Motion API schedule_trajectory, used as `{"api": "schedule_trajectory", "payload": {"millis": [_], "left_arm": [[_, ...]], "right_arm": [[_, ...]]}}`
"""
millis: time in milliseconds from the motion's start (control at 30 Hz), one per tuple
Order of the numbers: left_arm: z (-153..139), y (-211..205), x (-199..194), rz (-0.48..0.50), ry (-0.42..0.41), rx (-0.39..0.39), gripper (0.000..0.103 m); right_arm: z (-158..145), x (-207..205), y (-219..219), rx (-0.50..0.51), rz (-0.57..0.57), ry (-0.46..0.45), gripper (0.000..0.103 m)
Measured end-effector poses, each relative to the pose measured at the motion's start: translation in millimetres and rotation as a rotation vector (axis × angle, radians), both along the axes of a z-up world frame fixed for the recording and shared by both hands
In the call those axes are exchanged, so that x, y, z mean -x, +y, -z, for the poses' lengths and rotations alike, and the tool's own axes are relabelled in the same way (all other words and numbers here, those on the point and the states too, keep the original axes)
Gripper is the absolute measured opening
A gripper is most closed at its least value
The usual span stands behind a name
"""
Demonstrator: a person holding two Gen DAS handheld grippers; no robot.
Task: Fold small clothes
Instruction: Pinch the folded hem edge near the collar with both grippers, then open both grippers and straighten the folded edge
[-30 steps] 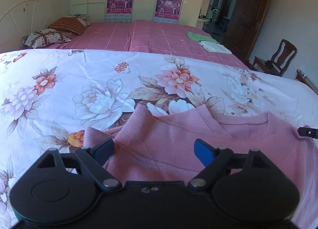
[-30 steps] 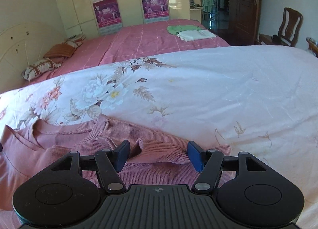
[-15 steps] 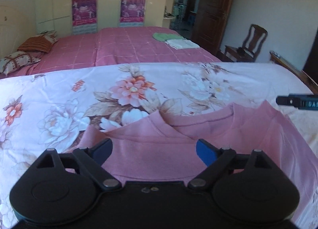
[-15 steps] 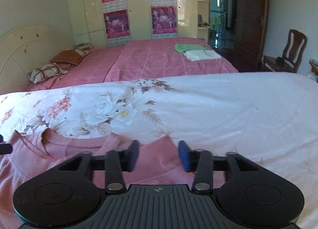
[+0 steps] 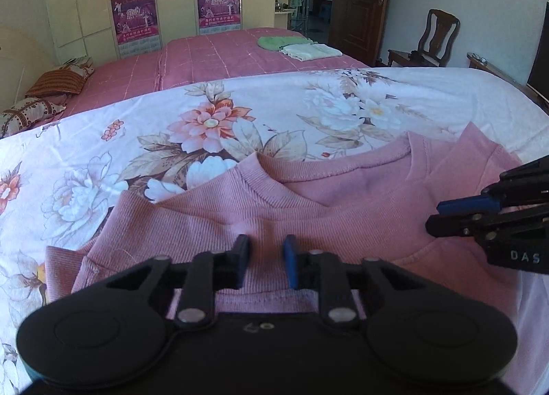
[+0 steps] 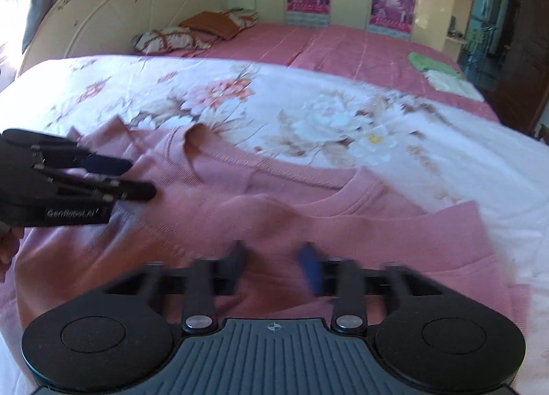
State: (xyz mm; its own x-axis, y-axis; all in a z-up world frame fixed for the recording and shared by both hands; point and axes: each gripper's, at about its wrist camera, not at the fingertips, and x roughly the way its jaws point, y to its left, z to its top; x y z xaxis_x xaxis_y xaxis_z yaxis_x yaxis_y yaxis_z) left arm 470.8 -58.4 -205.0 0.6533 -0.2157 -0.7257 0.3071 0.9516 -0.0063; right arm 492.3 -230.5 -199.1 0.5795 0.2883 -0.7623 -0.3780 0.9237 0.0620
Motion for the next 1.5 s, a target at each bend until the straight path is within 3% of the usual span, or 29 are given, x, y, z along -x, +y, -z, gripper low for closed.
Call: {"api": "schedule_trajectory", "payload": {"millis": [67,167,267,333,400,500,533,567,600,633,667,700,733,800,867,900,933,967,1000,1033,1067,1167,1300,1367,1433,1500], "left_arm": [[-0.2,1.0,1.2,-0.014,-0.017,0.014,0.005],[1.4,2.3,-1.6,-0.041,-0.038,0.025,0.004],[1.4,4.8,-9.6,-0.083,-0.055,0.033,0.003],[1.0,8.3,-16.1,-0.136,-0.076,0.038,0.000],[6.6,15.6,-28.1,-0.184,-0.048,0.035,0.000],[-0.1,28.3,-26.7,-0.178,-0.036,0.102,0.000],[-3.2,30.4,-23.8,-0.168,-0.031,0.109,0.005],[-6.0,31.9,-20.7,-0.156,-0.016,0.113,0.024],[-8.7,32.8,-16.5,-0.144,-0.001,0.117,0.034],[-11.2,33.4,-11.6,-0.136,0.003,0.117,0.059],[-14.4,33.6,-6.2,-0.131,-0.006,0.117,0.085],[-17.7,32.3,1.9,-0.119,-0.030,0.116,0.091],[-19.8,29.9,6.9,-0.098,-0.041,0.109,0.092],[-18.8,22.1,11.8,-0.046,-0.022,0.085,0.089],[-7.9,12.6,11.4,-0.010,0.014,0.030,0.065],[-1.6,10.3,11.3,-0.005,0.015,0.009,0.061],[1.4,10.9,13.0,-0.022,-0.013,0.003,0.051],[4.1,11.4,13.0,-0.043,-0.037,-0.019,0.034],[5.8,12.6,12.2,-0.059,-0.059,-0.032,0.027],[7.2,14.8,10.8,-0.080,-0.077,-0.036,0.018],[9.1,17.2,8.7,-0.099,-0.088,-0.034,0.015],[12.7,17.5,3.3,-0.119,-0.115,-0.051,0.014],[4.9,25.5,0.0,-0.166,-0.097,-0.008,0.016],[-3.6,30.7,10.3,-0.170,-0.101,0.016,0.028],[-13.5,35.4,25.1,-0.152,-0.103,0.044,0.030],[-21.8,33.5,40.8,-0.115,-0.111,0.047,0.043]], "right_arm": [[1.7,0.2,8.1,0.025,-0.012,-0.014,0.004],[1.5,-4.6,6.1,-0.003,0.044,-0.043,0.000],[1.0,-16.1,4.5,0.019,0.116,-0.097,0.000],[6.4,-33.3,-2.9,-0.001,0.155,-0.053,0.000],[9.5,-41.7,-7.9,-0.028,0.161,-0.033,0.000],[-3.4,-32.6,-11.6,-0.062,0.124,-0.054,0.000],[-9.1,-28.0,-13.1,-0.073,0.111,-0.061,0.000],[-14.9,-22.3,-13.3,-0.077,0.091,-0.067,0.002],[-19.2,-17.7,-12.1,-0.072,0.077,-0.069,0.007],[-22.1,-13.8,-10.4,-0.069,0.066,-0.069,0.033],[-24.4,-9.2,-9.3,-0.070,0.061,-0.078,0.077],[-26.7,-1.9,-7.6,-0.074,0.061,-0.110,0.091],[-27.7,3.4,-4.6,-0.072,0.047,-0.128,0.093],[-22.1,5.7,4.6,-0.056,0.029,-0.097,0.084],[-10.4,3.3,13.8,-0.022,0.024,-0.050,0.048],[-1.1,2.3,17.9,0.002,0.029,-0.029,0.043],[3.2,3.3,19.8,0.001,0.035,-0.035,0.042],[6.0,4.5,20.9,-0.001,0.042,-0.049,0.039],[7.1,4.6,22.8,-0.006,0.043,-0.059,0.035],[7.5,3.8,24.7,-0.018,0.047,-0.069,0.022],[8.4,0.4,26.5,-0.034,0.052,-0.072,0.009],[16.3,-20.4,33.2,-0.025,0.099,-0.074,0.002],[8.5,-30.3,23.7,-0.071,0.117,-0.057,0.001],[-5.6,-18.4,9.5,-0.097,0.132,-0.075,0.002],[-18.7,-0.9,-7.3,-0.110,0.134,-0.081,0.002],[-25.3,17.6,-24.7,-0.104,0.159,-0.083,0.002]]}}
